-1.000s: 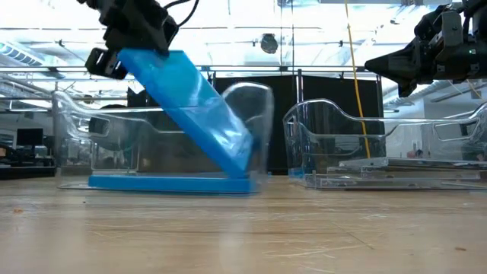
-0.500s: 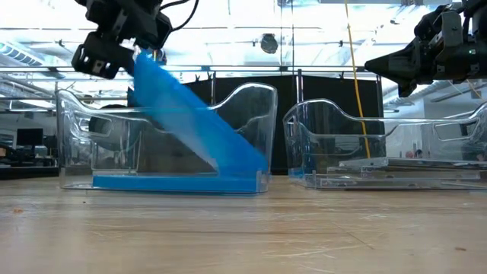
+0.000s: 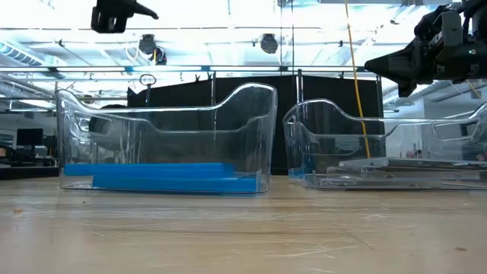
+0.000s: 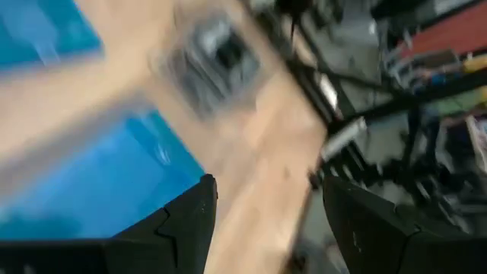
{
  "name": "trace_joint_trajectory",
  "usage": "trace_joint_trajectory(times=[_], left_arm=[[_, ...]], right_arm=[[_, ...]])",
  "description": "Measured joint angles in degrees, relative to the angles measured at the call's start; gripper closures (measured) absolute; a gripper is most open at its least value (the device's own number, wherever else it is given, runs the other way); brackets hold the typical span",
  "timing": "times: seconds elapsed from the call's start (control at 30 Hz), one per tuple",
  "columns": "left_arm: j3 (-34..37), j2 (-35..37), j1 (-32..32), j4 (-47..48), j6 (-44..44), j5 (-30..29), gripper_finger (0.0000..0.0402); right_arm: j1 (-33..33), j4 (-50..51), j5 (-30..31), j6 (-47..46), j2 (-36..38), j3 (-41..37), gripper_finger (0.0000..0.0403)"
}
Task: Pick & place jewel cases by type
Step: Adjust the left transparent bin
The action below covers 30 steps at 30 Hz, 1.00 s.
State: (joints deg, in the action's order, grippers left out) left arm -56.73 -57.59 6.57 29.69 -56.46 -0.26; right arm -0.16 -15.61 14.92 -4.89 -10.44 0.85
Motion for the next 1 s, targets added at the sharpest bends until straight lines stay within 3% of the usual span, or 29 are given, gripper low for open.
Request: trace_joint_trajectory(times=[0.13,0.23,0.5,0.8,1.0], left_arm=[[0.0,1.4,0.1,1.7,11.1,-13.9,0.0160],[0.1,-0.5,-0.5,3.1,15.5,-19.5,0.0160],[0.1,-12.4,-4.5,-4.0,39.3,-19.0,0.0160],[0.1,-26.8,-12.7,-1.7,49.2,-22.0,0.0160],[0.1,-32.0,-17.1,-4.8,62.3,-24.9,0.0160]], right_arm=[[0.0,0.0,0.0,0.0,0.0,0.0,0.0399],[0.0,0.0,0.0,0.0,0.0,0.0,0.0399],[0.0,0.0,0.0,0.0,0.0,0.0,0.0399],[0.0,0.0,0.0,0.0,0.0,0.0,0.0399],[0.0,0.0,0.0,0.0,0.0,0.0,0.0399]])
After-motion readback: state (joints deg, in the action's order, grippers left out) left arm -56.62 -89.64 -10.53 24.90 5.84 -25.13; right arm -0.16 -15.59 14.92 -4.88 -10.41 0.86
